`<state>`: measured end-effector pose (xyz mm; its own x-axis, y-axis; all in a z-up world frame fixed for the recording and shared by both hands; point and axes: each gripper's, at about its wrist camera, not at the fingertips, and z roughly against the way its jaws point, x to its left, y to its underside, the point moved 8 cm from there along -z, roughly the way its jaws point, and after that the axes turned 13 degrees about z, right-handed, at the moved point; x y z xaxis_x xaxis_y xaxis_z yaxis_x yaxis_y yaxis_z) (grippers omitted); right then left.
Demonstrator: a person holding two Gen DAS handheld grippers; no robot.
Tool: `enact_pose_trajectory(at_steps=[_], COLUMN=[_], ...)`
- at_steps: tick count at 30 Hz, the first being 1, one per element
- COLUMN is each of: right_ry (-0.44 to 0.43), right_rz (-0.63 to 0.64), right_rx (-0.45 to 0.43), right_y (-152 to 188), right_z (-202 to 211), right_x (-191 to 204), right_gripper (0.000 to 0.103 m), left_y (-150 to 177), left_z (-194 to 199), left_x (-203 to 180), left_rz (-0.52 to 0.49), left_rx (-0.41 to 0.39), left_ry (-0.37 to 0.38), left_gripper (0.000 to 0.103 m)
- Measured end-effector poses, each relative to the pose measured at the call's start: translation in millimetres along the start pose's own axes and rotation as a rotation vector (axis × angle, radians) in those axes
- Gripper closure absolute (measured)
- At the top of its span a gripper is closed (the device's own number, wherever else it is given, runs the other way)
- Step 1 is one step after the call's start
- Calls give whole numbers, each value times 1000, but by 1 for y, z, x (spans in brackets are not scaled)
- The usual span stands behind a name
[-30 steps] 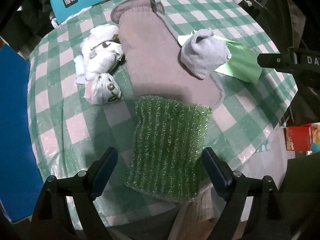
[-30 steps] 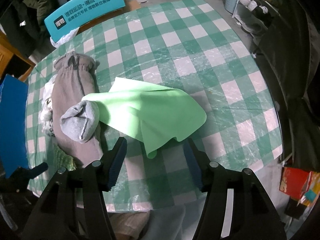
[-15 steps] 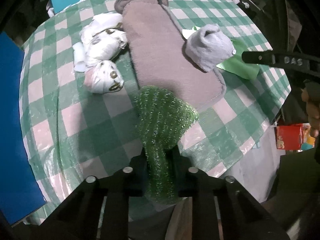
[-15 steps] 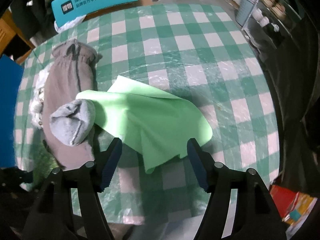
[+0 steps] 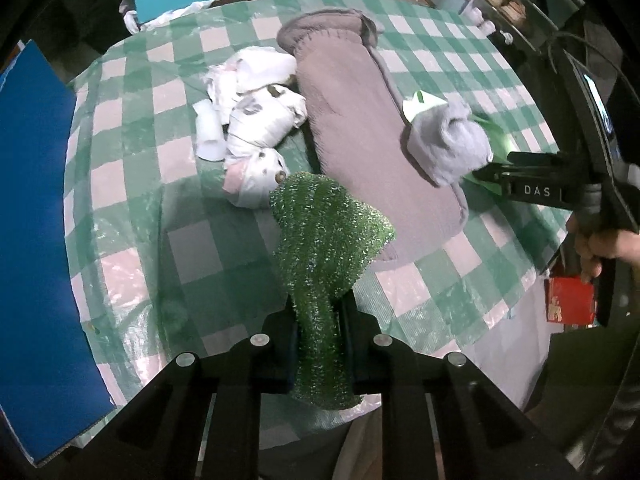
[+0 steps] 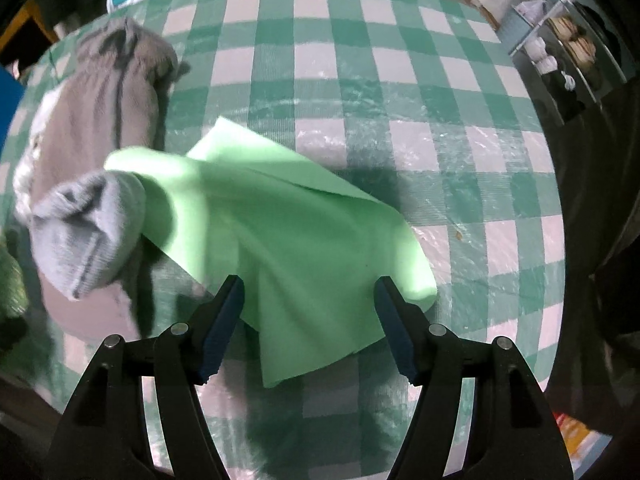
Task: Organize soft objects
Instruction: 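Grasp the green sparkly scrubber with the left tool while the right tool holds the green cloth, then lift the green scrubber with the left tool while the right tool lifts the green cloth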
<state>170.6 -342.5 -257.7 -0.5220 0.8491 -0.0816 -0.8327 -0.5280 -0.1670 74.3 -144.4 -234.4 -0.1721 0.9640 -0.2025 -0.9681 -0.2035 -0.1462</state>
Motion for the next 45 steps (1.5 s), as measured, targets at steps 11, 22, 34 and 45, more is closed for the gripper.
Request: enact_pose_trajectory(at_steps=[11,22,34,45], right_ry=[-11,-47,-95,-134], right_rz=[-46,-154,-217,-199], right_rx=[-52,-97,-271,-403], right_y=[-6,-17,-33,-47], right_z=[1,12,69,121], right_x=[-8,-17,-14,3], right_gripper=[82,100,100,100], left_y=[-8,-17,-24,-37], left_z=[8,16,35,66], left_x=[-1,4,7,9], left_rz=[24,45,68,86], left_rx=[-11,-38,-81,-150], left_ry=[26,32,61,99], left_gripper=[86,86,86,86])
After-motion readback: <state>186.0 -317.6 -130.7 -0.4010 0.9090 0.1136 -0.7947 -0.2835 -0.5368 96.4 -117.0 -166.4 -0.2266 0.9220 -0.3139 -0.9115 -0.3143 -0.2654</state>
